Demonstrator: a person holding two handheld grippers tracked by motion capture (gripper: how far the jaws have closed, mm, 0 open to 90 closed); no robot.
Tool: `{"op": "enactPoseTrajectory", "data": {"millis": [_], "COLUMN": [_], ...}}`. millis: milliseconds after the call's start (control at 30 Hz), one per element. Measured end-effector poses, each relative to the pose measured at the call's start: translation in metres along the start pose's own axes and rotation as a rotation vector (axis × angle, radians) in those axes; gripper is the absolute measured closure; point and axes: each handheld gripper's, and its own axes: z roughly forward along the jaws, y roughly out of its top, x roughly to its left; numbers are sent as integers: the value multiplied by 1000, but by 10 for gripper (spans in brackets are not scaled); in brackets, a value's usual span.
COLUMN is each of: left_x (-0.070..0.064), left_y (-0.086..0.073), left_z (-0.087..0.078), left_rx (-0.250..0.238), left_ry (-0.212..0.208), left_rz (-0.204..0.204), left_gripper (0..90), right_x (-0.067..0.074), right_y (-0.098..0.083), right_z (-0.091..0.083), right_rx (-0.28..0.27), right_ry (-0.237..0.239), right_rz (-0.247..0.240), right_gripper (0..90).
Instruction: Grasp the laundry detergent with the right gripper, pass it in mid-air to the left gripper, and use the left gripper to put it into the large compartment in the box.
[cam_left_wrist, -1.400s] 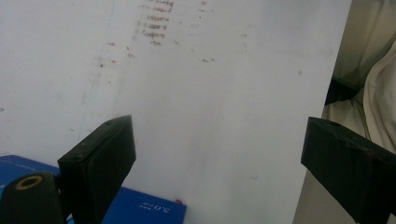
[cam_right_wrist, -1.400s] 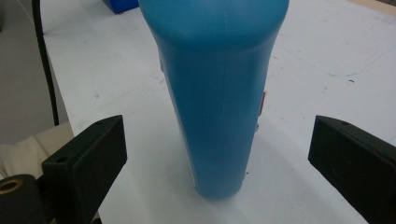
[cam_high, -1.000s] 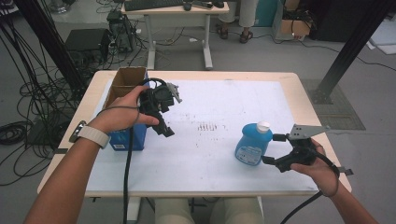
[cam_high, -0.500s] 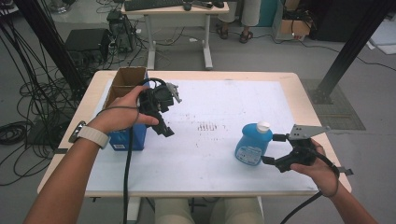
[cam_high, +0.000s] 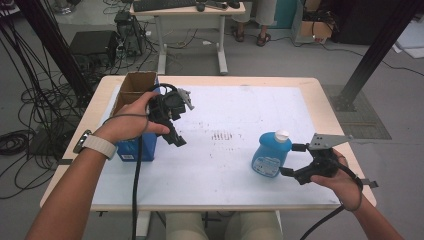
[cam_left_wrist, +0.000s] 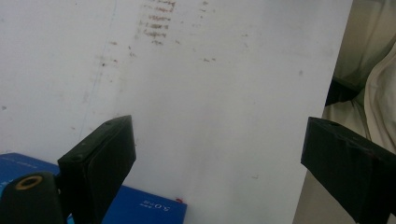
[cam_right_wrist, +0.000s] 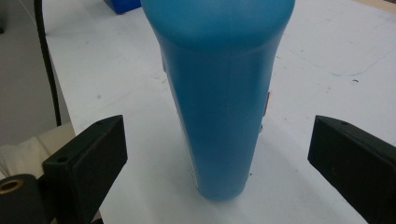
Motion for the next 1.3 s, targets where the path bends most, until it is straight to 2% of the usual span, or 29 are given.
{"op": "enactPoseTrajectory", "data": {"millis": [1033, 1167, 1300], "left_x": [0, 0, 0], "left_y": [-1, 0, -1], "left_z": [0, 0, 0], "left_rx": [-2, 0, -2], "left_ry": [-3, 0, -3], "left_rz": [-7, -3, -8], "left_gripper": [105, 105, 105], "right_x": [0, -1, 0], "right_y": [0, 1, 0], "right_z": [1, 2, 1], "right_rx": [-1, -12, -2], "right_ry": [8, 12, 6], "right_rz": [5, -11, 3], "right_gripper": [48, 48, 49]}}
